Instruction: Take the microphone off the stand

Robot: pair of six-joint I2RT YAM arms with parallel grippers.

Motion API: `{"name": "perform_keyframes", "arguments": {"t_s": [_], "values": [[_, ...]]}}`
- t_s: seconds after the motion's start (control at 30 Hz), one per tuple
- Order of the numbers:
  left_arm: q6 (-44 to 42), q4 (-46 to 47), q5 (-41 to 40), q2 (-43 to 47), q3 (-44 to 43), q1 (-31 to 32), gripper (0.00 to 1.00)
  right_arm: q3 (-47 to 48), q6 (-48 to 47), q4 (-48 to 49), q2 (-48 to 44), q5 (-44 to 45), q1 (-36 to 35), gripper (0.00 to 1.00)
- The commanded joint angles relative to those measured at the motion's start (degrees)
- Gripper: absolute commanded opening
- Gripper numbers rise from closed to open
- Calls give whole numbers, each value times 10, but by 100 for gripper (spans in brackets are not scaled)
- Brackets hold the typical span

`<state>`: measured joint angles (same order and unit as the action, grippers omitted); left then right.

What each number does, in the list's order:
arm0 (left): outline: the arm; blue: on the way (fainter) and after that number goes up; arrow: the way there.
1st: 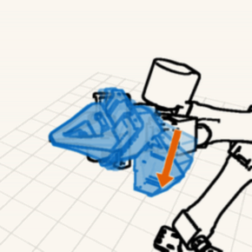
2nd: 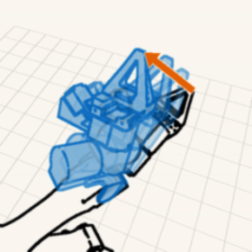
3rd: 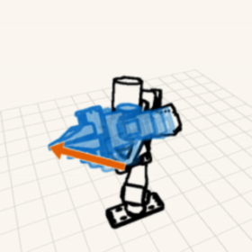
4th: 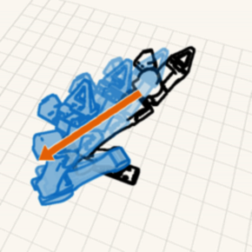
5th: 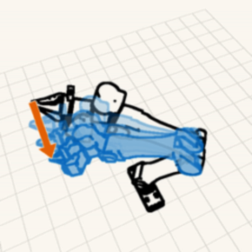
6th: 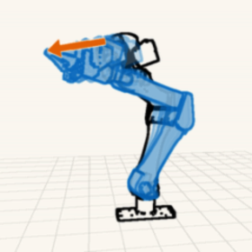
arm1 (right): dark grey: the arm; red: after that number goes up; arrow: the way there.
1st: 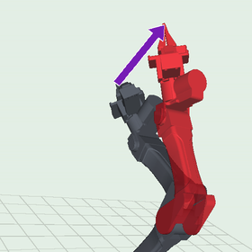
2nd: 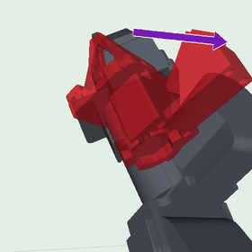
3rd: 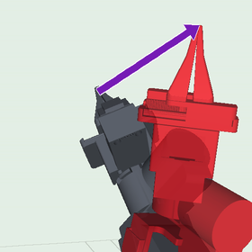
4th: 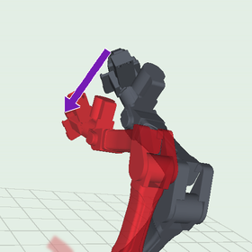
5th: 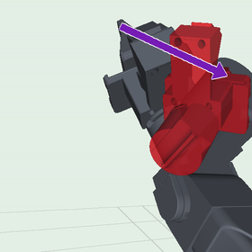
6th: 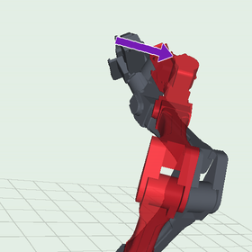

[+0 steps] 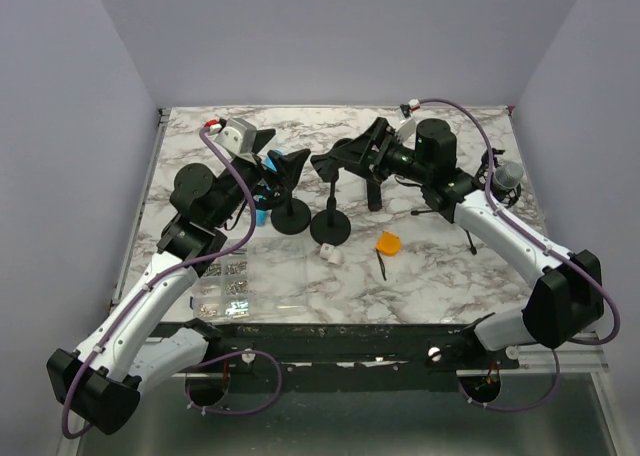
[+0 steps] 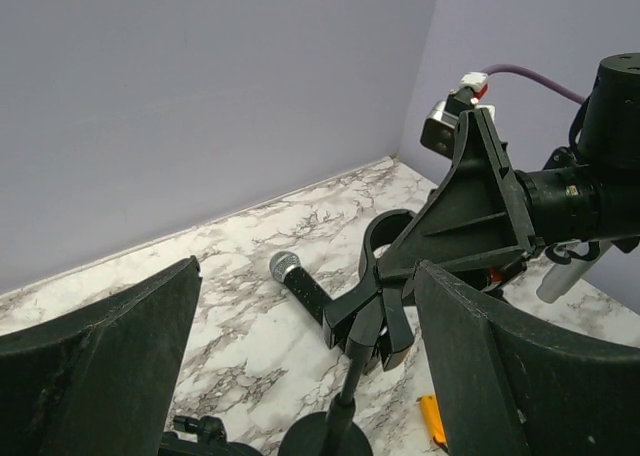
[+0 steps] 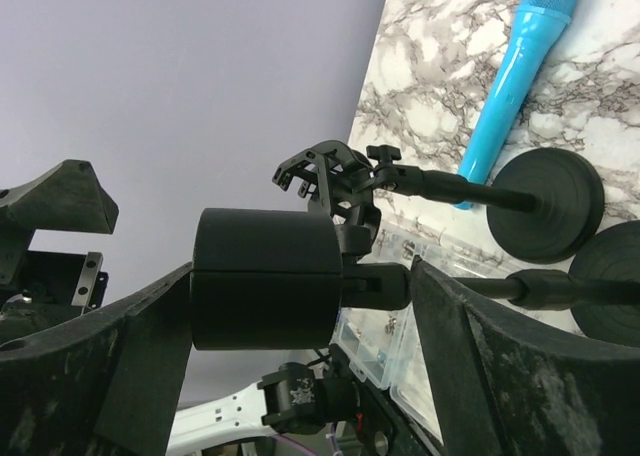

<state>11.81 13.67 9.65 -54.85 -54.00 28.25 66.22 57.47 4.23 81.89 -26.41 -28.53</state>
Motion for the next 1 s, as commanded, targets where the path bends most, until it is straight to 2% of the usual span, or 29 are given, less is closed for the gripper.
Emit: {"name": "perform_keyframes", "arguments": {"t_s": [0.0,0.1,0.2,0.43,0.97], "values": [[1,-11,6,9,-22,-1,86,-7,-1,18,7,24,-5,82],[1,-11,8,9,-23,0,86,-25,-3,19,9,29,-5,69],[1,-12,8,8,-23,0,86,-53,-1,30,10,25,-6,66],[3,-12,11,5,-23,0,86,-105,-14,39,22,38,-6,66],[4,-14,14,-1,-25,-1,86,-135,-41,58,83,38,-6,68]]}}
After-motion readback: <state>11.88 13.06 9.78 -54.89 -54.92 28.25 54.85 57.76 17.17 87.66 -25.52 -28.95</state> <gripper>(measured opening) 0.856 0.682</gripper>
